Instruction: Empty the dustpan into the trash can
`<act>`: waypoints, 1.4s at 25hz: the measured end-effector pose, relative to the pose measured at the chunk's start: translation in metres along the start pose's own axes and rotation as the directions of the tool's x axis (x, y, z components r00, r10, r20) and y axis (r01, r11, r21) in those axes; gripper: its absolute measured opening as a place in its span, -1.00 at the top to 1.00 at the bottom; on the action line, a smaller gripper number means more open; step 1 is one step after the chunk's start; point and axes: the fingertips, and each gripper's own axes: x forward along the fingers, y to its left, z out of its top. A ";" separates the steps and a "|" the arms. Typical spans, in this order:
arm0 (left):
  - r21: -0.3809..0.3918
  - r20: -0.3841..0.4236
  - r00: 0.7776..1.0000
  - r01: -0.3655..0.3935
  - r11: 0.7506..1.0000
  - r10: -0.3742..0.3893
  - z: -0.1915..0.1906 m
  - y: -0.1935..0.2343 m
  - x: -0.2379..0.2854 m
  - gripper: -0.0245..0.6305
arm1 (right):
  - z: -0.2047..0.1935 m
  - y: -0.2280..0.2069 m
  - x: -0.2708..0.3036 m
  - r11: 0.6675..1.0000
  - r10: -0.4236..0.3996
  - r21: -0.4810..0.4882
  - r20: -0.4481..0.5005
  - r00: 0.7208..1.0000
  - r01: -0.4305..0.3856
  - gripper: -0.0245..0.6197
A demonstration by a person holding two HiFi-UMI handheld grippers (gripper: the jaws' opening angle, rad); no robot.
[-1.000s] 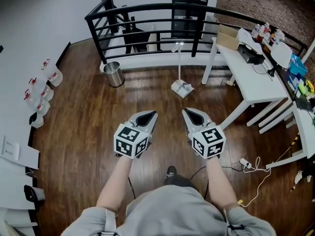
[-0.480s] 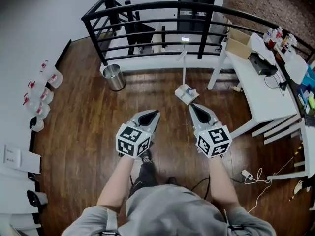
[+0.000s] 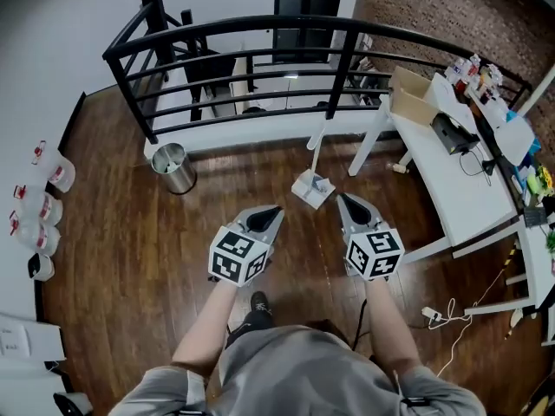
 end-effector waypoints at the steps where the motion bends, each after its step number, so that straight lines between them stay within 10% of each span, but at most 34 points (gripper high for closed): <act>1: 0.002 -0.004 1.000 0.014 1.000 -0.014 0.001 0.011 0.005 0.91 | 0.001 -0.002 0.011 1.000 -0.018 0.002 -0.004 1.000 0.018 0.92; 13: -0.013 -0.053 0.995 0.085 0.996 -0.086 0.011 0.080 0.100 0.91 | -0.026 -0.080 0.110 0.993 -0.108 0.046 -0.089 0.990 0.113 0.92; 35: -0.085 -0.129 0.990 -0.061 0.995 0.049 0.030 0.192 0.273 0.91 | -0.074 -0.228 0.297 0.998 0.056 0.001 -0.259 0.964 -0.058 0.80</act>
